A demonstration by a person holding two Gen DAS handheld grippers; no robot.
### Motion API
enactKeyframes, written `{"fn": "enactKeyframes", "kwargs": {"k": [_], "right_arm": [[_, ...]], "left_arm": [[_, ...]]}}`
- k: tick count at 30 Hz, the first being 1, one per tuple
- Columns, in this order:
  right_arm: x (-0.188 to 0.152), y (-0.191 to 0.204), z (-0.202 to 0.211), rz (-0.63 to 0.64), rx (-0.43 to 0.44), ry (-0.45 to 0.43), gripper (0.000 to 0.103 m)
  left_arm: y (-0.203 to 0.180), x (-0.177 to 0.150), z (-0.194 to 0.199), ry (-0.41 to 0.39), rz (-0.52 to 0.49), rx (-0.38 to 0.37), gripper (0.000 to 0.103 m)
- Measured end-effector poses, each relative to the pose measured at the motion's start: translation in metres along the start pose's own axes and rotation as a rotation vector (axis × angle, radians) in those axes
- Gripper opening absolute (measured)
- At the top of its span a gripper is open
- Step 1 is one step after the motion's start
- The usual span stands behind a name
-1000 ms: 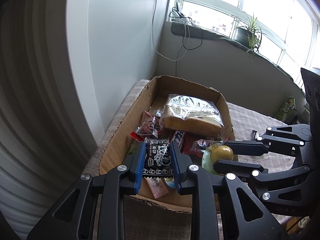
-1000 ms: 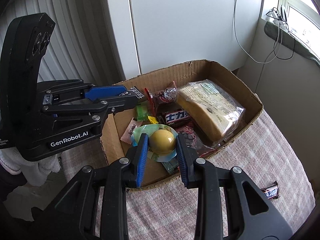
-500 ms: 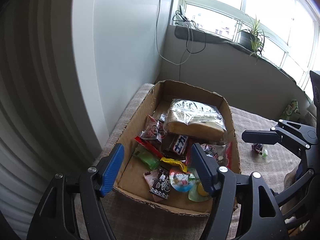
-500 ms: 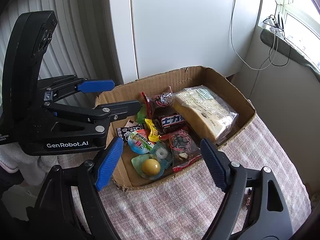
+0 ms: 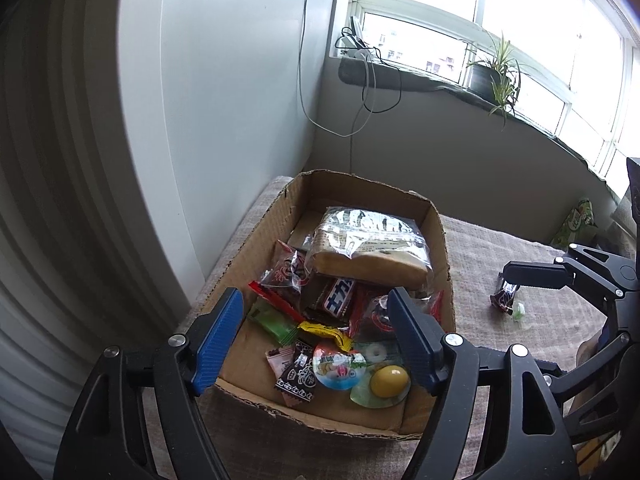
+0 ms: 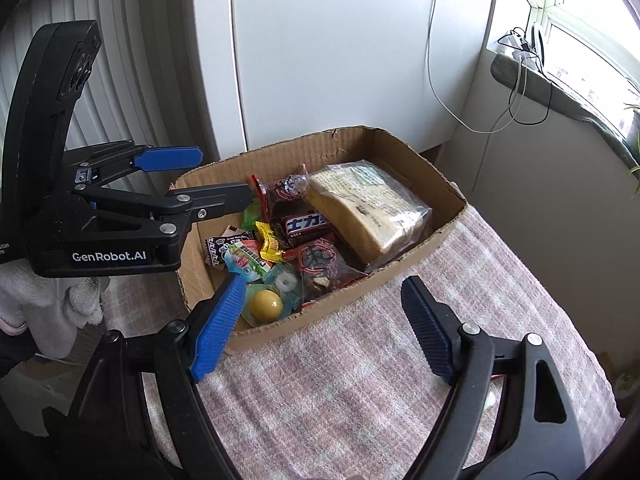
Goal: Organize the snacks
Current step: 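Open both grippers to drop the black pack and ball candy into the box, then move the left gripper to the Snickers bar and close on it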
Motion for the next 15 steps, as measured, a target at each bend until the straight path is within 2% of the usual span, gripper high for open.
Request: {"fn": "enactKeyframes", "kwargs": {"k": [8,15], "right_arm": [[-0.030,-0.057,0.029,-0.095,-0.060,-0.012,0.083],[-0.076,-0.100,0.045,-0.144,-0.089,0.018,0.083]], "left_arm": [[-0.038,0.004,0.004,-0.013,-0.032,-0.051,0.075],[-0.080,0.004,0.005,-0.019,-0.078,-0.116,0.075]]}}
Point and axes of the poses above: each gripper's, at about its wrist camera, not at the fingertips, and z roughly against the way its jaws point, y to its left, x to its top, the point moved 9 cm from there along -z, roughly the way its jaws point, and after that the axes turned 3 degrees about z, right-handed, at the moved point
